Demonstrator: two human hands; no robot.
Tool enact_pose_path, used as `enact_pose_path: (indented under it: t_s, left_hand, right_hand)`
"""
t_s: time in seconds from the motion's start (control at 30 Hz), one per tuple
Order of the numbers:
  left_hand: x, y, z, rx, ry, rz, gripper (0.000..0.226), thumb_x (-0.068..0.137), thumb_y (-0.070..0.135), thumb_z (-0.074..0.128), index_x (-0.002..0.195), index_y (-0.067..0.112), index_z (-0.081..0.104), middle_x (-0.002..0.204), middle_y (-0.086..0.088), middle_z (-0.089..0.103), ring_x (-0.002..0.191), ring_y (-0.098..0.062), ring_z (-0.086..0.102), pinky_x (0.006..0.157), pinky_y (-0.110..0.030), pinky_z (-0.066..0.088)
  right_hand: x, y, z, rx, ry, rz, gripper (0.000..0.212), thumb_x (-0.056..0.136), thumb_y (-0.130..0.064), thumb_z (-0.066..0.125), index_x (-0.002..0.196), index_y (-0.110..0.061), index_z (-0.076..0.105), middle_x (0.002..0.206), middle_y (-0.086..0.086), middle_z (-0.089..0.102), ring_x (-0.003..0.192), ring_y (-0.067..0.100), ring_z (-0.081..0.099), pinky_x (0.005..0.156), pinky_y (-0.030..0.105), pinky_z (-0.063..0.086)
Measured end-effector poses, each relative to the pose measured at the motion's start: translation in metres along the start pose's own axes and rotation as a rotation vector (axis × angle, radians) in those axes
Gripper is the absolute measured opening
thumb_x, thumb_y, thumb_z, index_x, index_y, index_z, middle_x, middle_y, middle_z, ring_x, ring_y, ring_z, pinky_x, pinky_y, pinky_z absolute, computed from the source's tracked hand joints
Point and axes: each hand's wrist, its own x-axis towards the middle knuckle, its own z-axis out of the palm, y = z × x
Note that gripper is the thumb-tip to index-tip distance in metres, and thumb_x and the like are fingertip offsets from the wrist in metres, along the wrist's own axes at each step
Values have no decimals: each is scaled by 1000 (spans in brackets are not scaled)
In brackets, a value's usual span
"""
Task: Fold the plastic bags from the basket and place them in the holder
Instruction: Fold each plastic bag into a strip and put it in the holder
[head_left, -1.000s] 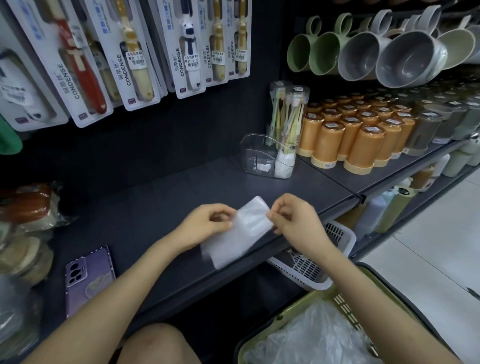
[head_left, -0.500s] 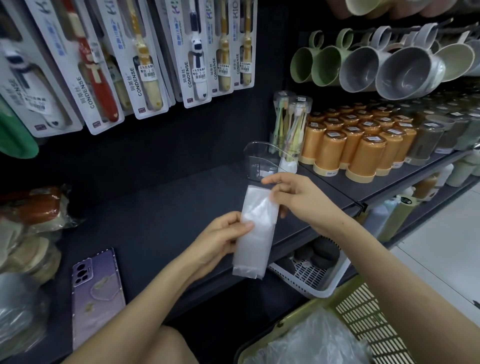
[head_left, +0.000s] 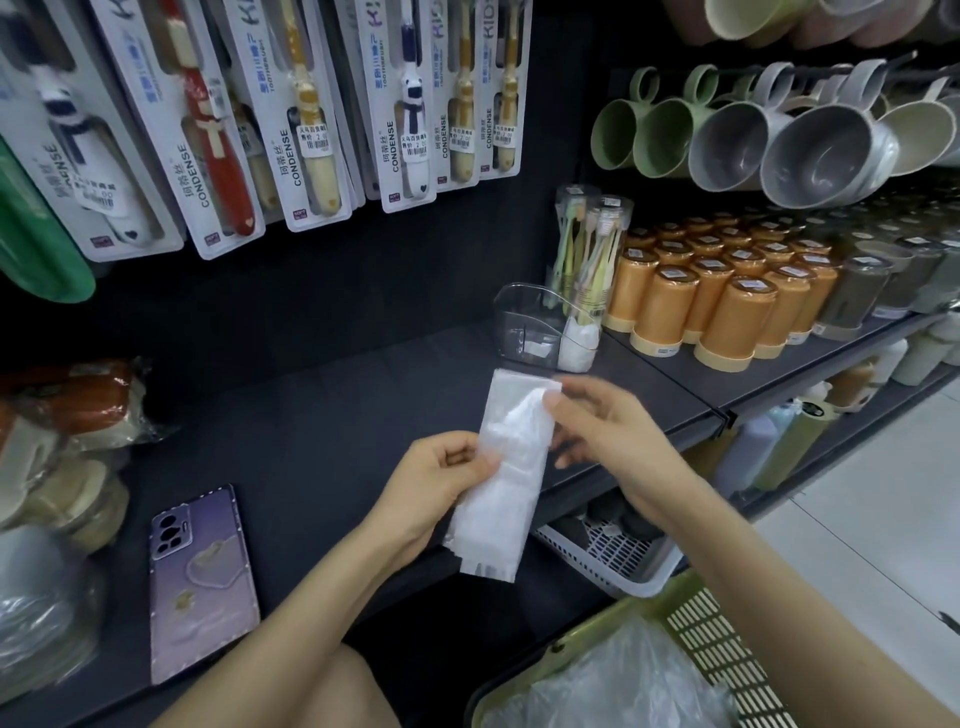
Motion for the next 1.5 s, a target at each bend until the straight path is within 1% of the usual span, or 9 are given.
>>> enact_pose_path:
  t_s: [0.13,0.4,0.6,0.77,0.93,1.03,1.13,1.3,1.5]
  left_hand:
    - [-4,0,5,-43,54,1,10,91,1,60,94,1,70,92,-14,73,83,-22,69,75,-31,58]
    - [-11,7,5,-134,68,11,9,85,7,66,91,3,70,89,-11,74,79,-19,69,71,-27,58]
    - [-16,18,-5,-230,-74,-29,21,85,8,59,104,5,67,95,-10,73,86,-22,68,73,-30,57]
    - [-17,28,-16,-184,-198,-202,42,86,41,52,101,5,67,94,-14,70,81,-24,68,64,-31,56]
    - [-6,24,-18,72,-235,-109,26,71,5,72,95,6,64,85,-7,70,78,-16,67,64,-23,52]
    - [4,23,-14,201,-138,-5,24,75,-6,75,90,10,64,82,-4,71,77,-16,66,66,-22,53]
    - [17,23,-7,310,-115,106,24,77,-5,75,92,11,65,86,-9,72,79,-17,66,73,-26,54]
    - [40,22,4,429,-119,209,23,75,0,78,93,8,66,87,-4,73,77,-13,65,73,-23,53]
    - [63,19,12,404,-139,168,31,78,1,76,101,18,65,79,-1,71,72,-13,63,72,-23,53]
  right_hand:
    - [-27,28,18,61,-115,122,25,88,-15,67,111,-6,65,94,20,71,68,21,61,53,28,47]
    - [-32,27,31,264,-30,39,20,89,4,57,101,-7,67,74,14,63,52,16,49,42,22,37]
    - [-36,24,35,291,-11,-25,19,89,2,59,93,-10,72,84,10,68,70,27,57,58,34,47]
    - [-34,22,31,111,27,-168,30,90,10,51,84,-11,72,74,7,64,62,25,53,48,30,47]
    - [-27,20,13,109,-119,-136,22,88,1,61,103,-11,71,88,24,66,69,28,60,58,31,53]
    - [-19,16,-8,151,-251,-48,41,77,-15,61,118,-14,66,98,23,68,85,29,67,74,35,56]
    - [-8,17,-9,-45,-99,-81,30,79,-30,76,106,-17,70,92,12,74,83,19,69,80,39,56]
    - [8,19,-3,-222,30,-248,4,85,-16,72,83,-18,74,81,-2,74,77,16,68,71,29,53]
    - [28,29,-15,-41,215,-214,11,87,-3,66,79,-6,72,73,5,71,67,7,62,63,19,49]
